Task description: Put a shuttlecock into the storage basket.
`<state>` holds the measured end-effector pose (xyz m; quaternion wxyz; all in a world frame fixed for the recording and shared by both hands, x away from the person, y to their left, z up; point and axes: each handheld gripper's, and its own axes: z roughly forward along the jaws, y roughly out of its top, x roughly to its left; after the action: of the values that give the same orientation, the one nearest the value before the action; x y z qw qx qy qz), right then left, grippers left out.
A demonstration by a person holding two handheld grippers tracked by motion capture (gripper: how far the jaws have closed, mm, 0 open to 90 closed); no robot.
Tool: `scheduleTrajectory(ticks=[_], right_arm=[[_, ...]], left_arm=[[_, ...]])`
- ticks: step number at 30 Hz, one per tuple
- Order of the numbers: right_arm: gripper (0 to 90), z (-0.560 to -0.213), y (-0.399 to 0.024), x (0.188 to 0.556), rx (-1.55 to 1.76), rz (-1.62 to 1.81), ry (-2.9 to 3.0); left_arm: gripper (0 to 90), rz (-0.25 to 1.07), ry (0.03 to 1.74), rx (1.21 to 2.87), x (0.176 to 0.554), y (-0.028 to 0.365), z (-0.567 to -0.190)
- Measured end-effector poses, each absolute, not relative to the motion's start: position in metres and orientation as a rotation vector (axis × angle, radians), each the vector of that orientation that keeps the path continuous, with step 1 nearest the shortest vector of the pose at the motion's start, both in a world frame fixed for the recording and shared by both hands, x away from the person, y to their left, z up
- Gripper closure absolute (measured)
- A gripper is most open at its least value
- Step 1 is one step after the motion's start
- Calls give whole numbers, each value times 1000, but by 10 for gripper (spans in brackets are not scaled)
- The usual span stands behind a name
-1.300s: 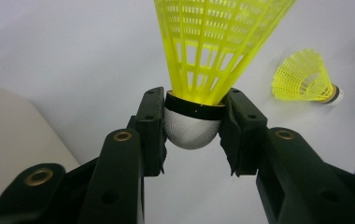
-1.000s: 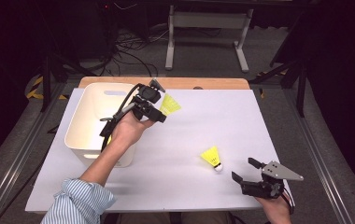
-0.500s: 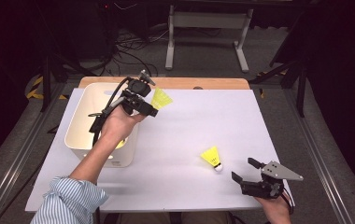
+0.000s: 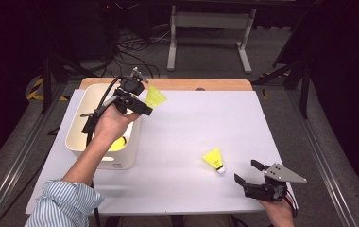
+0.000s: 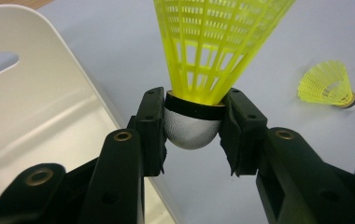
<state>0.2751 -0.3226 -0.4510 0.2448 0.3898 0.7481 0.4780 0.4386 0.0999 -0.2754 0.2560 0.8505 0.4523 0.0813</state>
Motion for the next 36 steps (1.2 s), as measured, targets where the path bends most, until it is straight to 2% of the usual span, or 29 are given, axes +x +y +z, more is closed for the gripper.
scheduleTrajectory(ticks=[36], right_arm=[[156, -451, -322, 276, 1071, 1298, 2046]], left_arm=[[637, 245, 1403, 2218, 442, 157, -287]])
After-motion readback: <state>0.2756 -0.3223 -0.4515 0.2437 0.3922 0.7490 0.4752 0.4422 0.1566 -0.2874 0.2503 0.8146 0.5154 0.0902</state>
